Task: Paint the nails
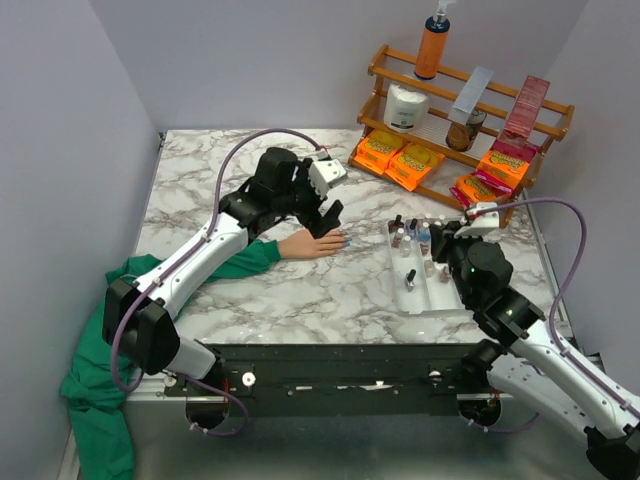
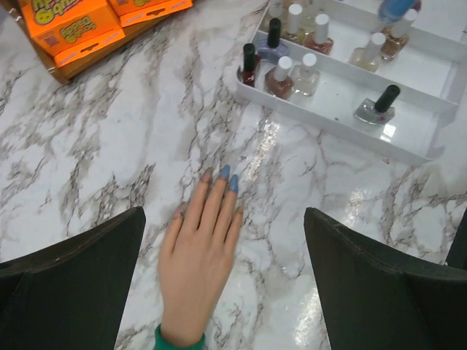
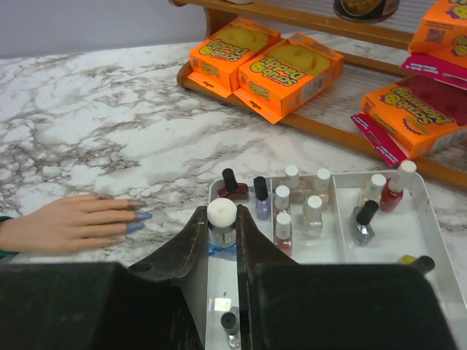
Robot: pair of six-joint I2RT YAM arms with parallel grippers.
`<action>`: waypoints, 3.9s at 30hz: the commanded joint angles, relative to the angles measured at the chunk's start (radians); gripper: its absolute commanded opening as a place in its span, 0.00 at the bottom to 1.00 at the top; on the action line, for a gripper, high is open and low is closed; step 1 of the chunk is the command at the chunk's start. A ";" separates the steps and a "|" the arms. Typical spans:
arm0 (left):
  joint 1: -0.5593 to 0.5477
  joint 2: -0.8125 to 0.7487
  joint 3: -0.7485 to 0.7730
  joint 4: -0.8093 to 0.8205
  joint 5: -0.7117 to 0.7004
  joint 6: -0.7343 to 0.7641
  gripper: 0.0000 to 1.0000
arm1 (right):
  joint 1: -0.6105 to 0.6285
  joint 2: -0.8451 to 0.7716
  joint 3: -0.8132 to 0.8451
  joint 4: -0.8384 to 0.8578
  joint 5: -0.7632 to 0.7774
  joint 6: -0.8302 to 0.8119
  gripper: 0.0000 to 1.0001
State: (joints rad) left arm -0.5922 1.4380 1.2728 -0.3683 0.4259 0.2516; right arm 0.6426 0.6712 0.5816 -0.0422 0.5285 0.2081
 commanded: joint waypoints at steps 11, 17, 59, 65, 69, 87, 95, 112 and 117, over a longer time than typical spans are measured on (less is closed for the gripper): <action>0.161 -0.125 -0.170 0.100 -0.007 0.005 0.99 | -0.012 -0.265 -0.178 -0.298 0.129 0.128 0.01; 0.183 -0.142 -0.196 0.157 0.010 0.012 0.99 | -0.012 -0.194 -0.175 -0.225 0.205 0.014 0.01; 0.242 -0.019 -0.150 0.175 0.086 0.023 0.99 | -0.431 0.318 -0.267 0.453 -0.249 -0.165 0.01; 0.250 -0.010 -0.138 0.169 0.089 0.026 0.99 | -0.439 0.367 -0.275 0.473 -0.282 -0.148 0.01; 0.259 -0.005 -0.128 0.167 0.093 0.023 0.99 | -0.440 0.354 -0.284 0.479 -0.269 -0.139 0.01; 0.276 -0.016 -0.096 0.166 0.108 0.009 0.99 | -0.439 0.421 -0.212 0.344 -0.312 -0.173 0.08; 0.279 -0.010 -0.099 0.170 0.113 0.015 0.99 | -0.440 0.340 -0.252 0.372 -0.272 -0.125 0.50; 0.327 -0.080 -0.245 0.248 -0.038 -0.037 0.99 | -0.439 0.108 -0.212 0.375 -0.446 -0.268 0.84; 0.414 -0.185 -0.415 0.420 -0.119 -0.107 0.99 | -0.440 0.061 -0.241 0.432 -0.484 -0.302 1.00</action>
State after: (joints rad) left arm -0.2455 1.3479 0.9569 -0.1093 0.4076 0.2111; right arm 0.2081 0.7631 0.3546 0.3237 0.1089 -0.0372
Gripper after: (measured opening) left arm 0.985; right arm 0.991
